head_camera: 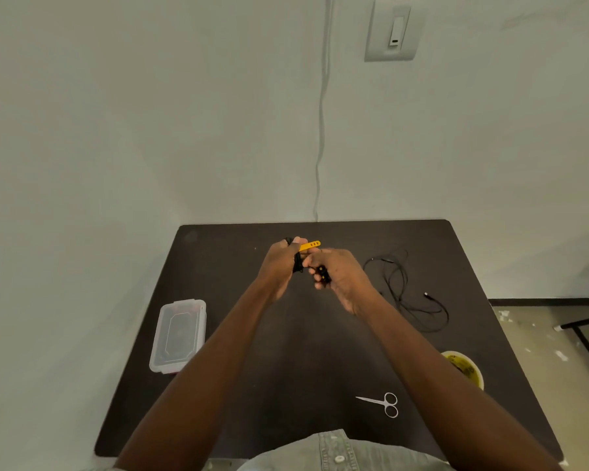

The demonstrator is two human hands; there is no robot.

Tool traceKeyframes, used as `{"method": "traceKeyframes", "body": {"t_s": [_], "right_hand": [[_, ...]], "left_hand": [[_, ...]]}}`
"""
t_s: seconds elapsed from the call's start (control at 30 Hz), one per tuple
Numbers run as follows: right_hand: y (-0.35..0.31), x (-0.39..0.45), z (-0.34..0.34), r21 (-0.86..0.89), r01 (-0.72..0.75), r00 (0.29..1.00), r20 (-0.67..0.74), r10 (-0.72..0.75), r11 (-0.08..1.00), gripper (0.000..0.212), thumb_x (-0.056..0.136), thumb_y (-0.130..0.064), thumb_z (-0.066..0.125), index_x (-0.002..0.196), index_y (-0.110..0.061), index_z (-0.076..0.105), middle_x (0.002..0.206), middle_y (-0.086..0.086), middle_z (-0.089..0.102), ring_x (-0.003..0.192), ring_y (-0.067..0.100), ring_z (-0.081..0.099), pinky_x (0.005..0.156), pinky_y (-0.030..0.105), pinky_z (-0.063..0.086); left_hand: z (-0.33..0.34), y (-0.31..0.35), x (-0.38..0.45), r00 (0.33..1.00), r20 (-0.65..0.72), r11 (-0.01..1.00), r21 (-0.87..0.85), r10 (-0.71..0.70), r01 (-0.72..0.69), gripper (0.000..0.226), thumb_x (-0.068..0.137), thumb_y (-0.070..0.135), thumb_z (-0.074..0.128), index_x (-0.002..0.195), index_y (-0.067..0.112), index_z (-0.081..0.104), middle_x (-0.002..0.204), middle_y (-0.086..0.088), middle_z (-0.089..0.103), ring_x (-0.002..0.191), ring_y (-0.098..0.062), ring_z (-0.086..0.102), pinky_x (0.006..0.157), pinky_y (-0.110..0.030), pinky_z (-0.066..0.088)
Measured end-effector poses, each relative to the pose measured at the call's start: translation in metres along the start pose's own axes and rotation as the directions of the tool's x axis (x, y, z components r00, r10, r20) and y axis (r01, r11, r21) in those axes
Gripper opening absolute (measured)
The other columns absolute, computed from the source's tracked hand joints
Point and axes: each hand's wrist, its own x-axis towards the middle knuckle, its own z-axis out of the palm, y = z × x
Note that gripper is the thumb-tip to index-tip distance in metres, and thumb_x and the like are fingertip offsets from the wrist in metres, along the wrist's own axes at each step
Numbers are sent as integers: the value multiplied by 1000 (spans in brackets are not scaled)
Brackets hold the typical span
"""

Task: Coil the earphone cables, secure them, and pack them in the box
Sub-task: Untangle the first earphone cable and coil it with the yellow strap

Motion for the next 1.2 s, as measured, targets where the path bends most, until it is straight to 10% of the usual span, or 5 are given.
{"method": "traceKeyframes", "body": {"t_s": [0.3, 0.67, 0.83, 0.97, 1.2], "right_hand": [[14, -22, 18, -743, 526, 787, 239, -569, 414, 26, 88, -4, 53, 113, -12, 52, 85, 3, 61, 75, 22, 55, 66, 37, 45], [-14, -1, -5, -628, 216, 976, 138, -166, 748, 60, 78, -2, 66, 132, -18, 47, 119, 3, 62, 103, 24, 62, 80, 29, 48], [-70, -17, -16, -403, 353, 902, -91, -421, 844, 54, 83, -6, 61, 134, -18, 49, 139, 0, 49, 112, 11, 51, 85, 22, 39], [-99, -26, -6, -65, 444, 873, 257, -415, 894, 47, 83, -24, 70, 125, -11, 54, 116, -2, 68, 111, 9, 62, 96, 24, 47], [-87, -20, 1, 98, 465, 821, 323, -470, 880, 37, 82, -7, 71, 117, 2, 61, 105, 12, 69, 107, 24, 62, 104, 39, 44]], "left_hand": [[-10, 49, 1, 981, 177, 754, -654, 76, 60, 30, 101, 27, 41, 92, 5, 60, 54, 1, 46, 45, -10, 42, 47, -23, 34], [-31, 109, -14, 795, 606, 944, -267, 9, 193, 37, 94, 24, 42, 62, 12, 58, 37, 8, 31, 35, -10, 13, 40, -24, 14], [-35, 132, -22, 764, 639, 989, -29, -90, 142, 35, 91, 21, 45, 61, 9, 59, 36, 6, 29, 30, -6, 21, 38, -23, 13], [-33, 142, -27, 788, 610, 997, 28, -77, 76, 35, 90, 21, 47, 59, 9, 58, 37, 6, 28, 30, -6, 22, 40, -23, 13], [-36, 142, -35, 841, 541, 999, -29, -13, 35, 42, 90, 34, 52, 57, 10, 56, 35, 3, 28, 29, -8, 24, 40, -25, 16]]}}
